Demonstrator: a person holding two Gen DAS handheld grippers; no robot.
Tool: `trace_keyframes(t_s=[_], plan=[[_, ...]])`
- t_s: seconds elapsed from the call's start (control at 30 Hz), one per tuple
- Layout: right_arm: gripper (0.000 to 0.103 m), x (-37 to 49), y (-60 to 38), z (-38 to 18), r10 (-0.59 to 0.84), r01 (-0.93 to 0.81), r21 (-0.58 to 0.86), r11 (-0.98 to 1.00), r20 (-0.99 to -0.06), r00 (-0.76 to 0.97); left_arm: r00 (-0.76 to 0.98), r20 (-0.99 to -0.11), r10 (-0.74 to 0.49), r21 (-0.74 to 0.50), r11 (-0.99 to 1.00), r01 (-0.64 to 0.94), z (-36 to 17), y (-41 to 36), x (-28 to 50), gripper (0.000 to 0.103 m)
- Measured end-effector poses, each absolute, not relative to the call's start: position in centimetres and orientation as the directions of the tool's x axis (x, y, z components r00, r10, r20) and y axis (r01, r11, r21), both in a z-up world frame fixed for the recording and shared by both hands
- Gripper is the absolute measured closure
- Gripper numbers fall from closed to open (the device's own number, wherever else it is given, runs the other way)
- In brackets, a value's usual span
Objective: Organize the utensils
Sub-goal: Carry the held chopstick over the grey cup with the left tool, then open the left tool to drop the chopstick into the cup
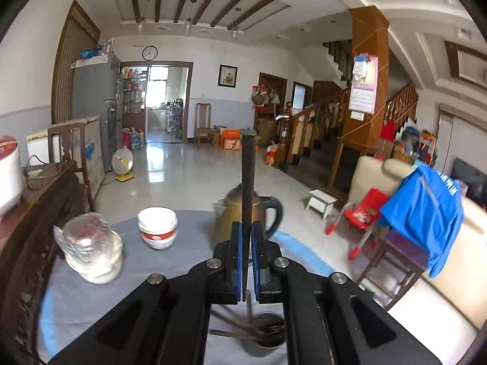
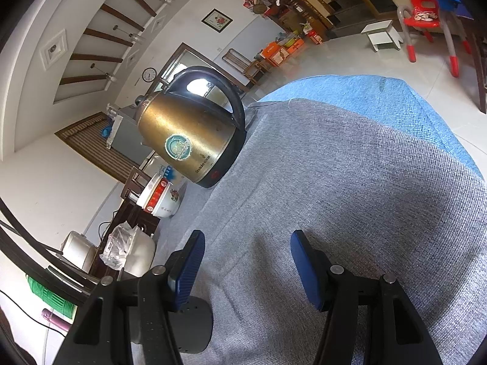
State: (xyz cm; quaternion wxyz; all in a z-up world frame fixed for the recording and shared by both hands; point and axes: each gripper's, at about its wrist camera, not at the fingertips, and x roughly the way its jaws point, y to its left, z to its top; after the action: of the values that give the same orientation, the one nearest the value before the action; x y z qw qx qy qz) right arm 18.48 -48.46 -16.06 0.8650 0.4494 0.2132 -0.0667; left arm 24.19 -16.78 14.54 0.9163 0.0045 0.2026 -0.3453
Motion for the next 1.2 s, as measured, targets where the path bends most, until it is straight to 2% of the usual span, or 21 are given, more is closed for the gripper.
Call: trace_keyframes(t_s=[0.17,0.27,0.43,0.67,0.97,1.17,1.2], plan=[[0.042,18.4,-48.5,-16.1,0.079,0.303,0.753,0.584,-0.424,0.902,0.676,-0.370,-0.638,-0.122,0.754,0.645,13.3,-19.4,22.4,0.097],[0.042,18.3,-48.5,-16.1,0.080,0.301,0.755,0.582,-0.422,0.903,0.664,-0.396,-0.635,-0.109,0.750,0.652,12.1,-21.0,21.9,0.097],[0.042,18.2,-48.6,-16.1,0.083,0.298,0.758,0.580,-0.419,0.904,0.689,-0.440,-0.576,-0.052,0.783,0.620,9.3,-23.5,22.0,0.097],[0.042,18.2,-48.6,-16.1,0.084,0.297,0.759,0.579,-0.419,0.904,0.731,-0.452,-0.511,-0.013,0.823,0.568,5.7,-25.0,22.6,0.097],[0.042,18.2,-48.6,-16.1,0.083,0.298,0.758,0.580,-0.419,0.904,0.725,-0.464,-0.509,-0.118,0.847,0.519,3.0,-24.1,23.8,0.097],[0.042,18.1,-48.6,-16.1,0.084,0.299,0.757,0.582,-0.421,0.903,0.678,-0.502,-0.537,-0.110,0.817,0.565,2.1,-24.7,23.1,0.097],[0.041,18.2,-48.6,-16.1,0.084,0.299,0.757,0.582,-0.421,0.903,0.670,-0.505,-0.544,-0.103,0.809,0.579,2.3,-24.7,22.8,0.092]])
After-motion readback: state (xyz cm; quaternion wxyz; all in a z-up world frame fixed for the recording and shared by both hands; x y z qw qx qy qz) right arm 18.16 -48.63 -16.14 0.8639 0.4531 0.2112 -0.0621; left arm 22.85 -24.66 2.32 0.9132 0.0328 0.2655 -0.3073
